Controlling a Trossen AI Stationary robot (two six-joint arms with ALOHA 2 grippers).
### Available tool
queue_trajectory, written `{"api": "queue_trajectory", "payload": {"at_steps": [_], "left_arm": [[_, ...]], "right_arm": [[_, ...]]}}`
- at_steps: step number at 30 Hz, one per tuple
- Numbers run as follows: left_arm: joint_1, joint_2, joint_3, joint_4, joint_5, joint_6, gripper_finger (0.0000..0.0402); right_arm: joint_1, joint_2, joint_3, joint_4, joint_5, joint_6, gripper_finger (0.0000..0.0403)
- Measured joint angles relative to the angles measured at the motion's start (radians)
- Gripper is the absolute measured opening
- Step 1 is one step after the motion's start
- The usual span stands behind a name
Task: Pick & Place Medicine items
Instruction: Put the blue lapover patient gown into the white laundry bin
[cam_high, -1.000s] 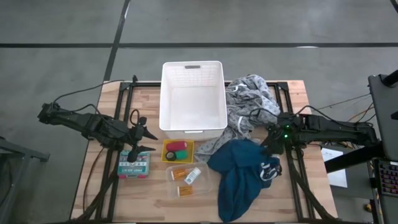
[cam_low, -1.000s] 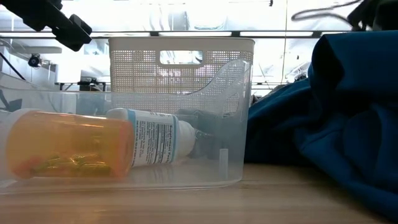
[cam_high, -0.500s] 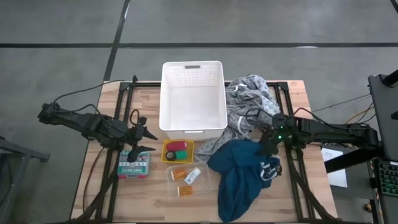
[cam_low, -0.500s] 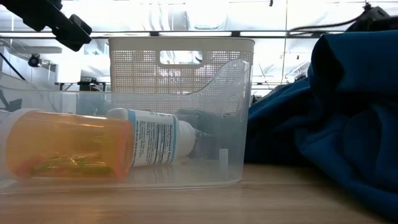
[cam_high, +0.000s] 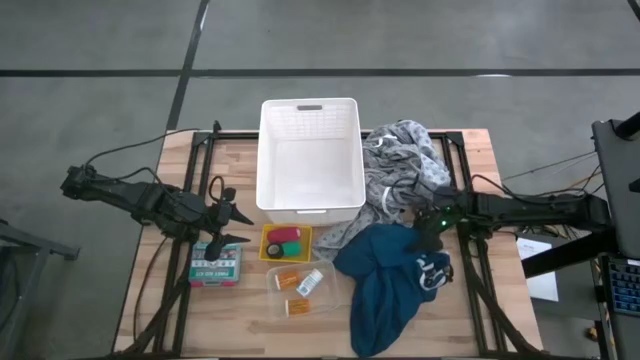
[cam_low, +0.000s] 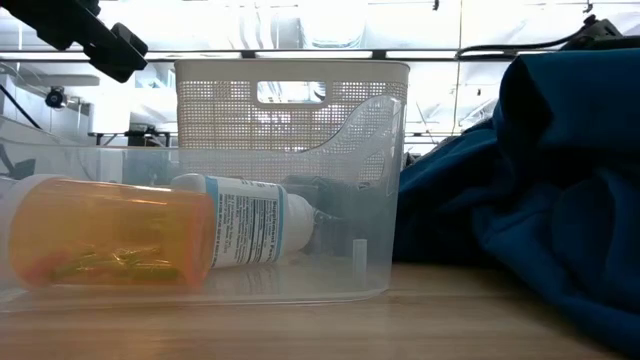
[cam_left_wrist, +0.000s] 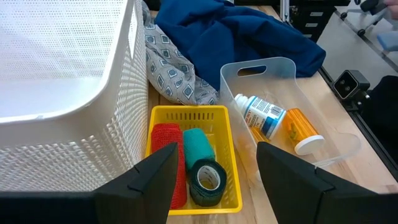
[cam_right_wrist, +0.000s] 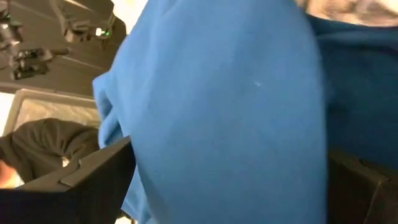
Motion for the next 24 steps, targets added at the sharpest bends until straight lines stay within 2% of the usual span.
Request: {"api": "queue_trajectory", "payload": {"at_steps": [8,11,19,24], "left_arm": [[0.000,0.000,0.000,0.000,0.000,0.000,0.0226],[0.000,0.000,0.000,0.000,0.000,0.000,0.0226],[0.000,0.000,0.000,0.000,0.000,0.000,0.0226],[0.000,0.000,0.000,0.000,0.000,0.000,0.0226]], "right_arm": [[0.098,0.137,0.003,0.219,0.040,0.011,0.0400],[0.143,0.199,0.021,0.252,0.065,0.015,0.0400],[0.268,0.387,0.180,0.230,0.153,-0.010,0.0400],[0.325,0.466,0.341,0.029,0.239,-0.031,0.0400]]}}
